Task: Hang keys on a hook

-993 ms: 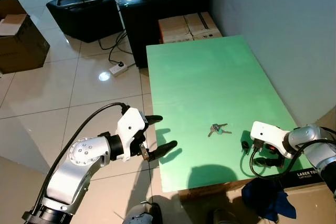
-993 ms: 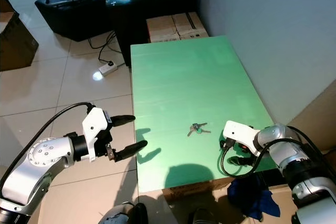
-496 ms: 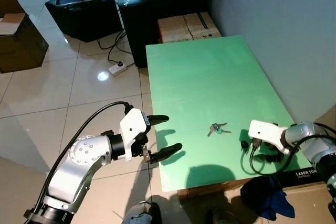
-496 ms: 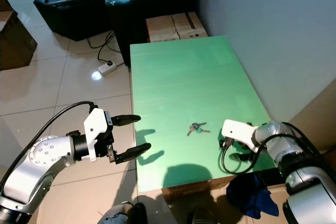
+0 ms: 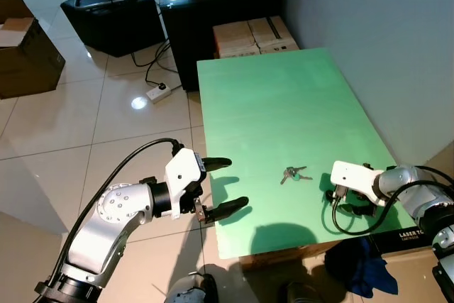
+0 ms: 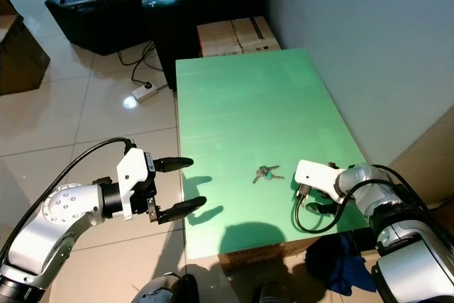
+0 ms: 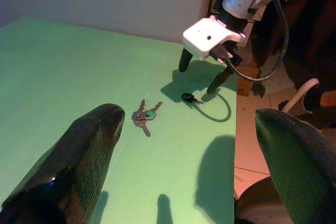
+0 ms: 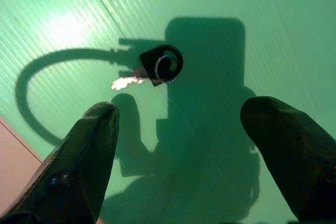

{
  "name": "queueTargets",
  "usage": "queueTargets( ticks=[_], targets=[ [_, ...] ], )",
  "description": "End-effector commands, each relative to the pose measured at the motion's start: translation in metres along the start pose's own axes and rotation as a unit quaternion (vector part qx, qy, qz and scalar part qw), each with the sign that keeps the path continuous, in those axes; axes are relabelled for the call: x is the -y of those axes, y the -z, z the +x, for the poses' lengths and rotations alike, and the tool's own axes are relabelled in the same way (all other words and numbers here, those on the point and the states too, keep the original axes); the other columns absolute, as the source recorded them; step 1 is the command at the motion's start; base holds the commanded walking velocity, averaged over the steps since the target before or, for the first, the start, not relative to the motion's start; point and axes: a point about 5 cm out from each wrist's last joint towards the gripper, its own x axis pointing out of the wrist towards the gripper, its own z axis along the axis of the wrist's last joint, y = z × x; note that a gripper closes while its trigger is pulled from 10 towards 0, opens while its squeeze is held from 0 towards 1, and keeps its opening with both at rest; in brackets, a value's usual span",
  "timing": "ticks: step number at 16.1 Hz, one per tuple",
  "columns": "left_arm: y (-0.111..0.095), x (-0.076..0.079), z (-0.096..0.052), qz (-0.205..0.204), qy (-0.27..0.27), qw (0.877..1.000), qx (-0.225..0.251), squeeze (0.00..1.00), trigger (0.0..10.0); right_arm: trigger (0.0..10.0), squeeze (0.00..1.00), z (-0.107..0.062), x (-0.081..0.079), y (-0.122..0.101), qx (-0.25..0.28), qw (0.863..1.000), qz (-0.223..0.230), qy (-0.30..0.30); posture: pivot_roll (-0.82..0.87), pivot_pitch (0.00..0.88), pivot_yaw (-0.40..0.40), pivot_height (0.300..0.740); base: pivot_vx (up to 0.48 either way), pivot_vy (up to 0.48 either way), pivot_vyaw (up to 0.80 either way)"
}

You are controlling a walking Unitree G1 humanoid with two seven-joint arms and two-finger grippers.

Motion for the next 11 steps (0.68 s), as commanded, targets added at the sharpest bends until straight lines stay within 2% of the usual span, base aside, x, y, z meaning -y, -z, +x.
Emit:
queueTargets(
  ticks=[1, 7, 9, 10, 11],
  targets=[
    [0.0022, 0.0009, -0.0021, 0.005, 0.004, 1.000, -0.006, 0.00, 10.0, 9.8, 0.00, 0.0005, 0.0024, -0.0048, 0.001, 1.000, -0.016, 0.005, -0.02, 0.168, 0.076, 0.740, 0.000, 0.000, 0.00],
    [0.0062, 0.0021, -0.0063, 0.002, 0.001, 1.000, -0.012, 0.00, 10.0, 9.1, 0.00, 0.0054, 0.0000, -0.0082, 0.007, 1.000, -0.022, 0.015, 0.00, 0.177, 0.079, 0.740, 0.000, 0.000, 0.00],
    [0.0039, 0.0017, -0.0070, 0.005, 0.000, 1.000, -0.013, 0.00, 10.0, 8.0, 0.00, 0.0069, -0.0007, -0.0094, 0.008, 1.000, -0.021, 0.018, 0.00, 0.180, 0.084, 0.740, 0.000, 0.000, 0.00],
    [0.0038, 0.0019, -0.0079, 0.006, 0.000, 1.000, -0.015, 0.00, 10.0, 5.9, 0.00, 0.0076, 0.0004, -0.0112, 0.011, 0.999, -0.021, 0.031, 0.00, 0.183, 0.089, 0.740, 0.000, 0.000, 0.00],
    [0.0039, 0.0021, -0.0080, 0.007, 0.001, 1.000, -0.015, 0.00, 10.0, 4.6, 0.00, 0.0078, 0.0010, -0.0120, 0.013, 0.999, -0.020, 0.036, 0.00, 0.185, 0.091, 0.740, 0.000, 0.000, 0.00]
  ],
)
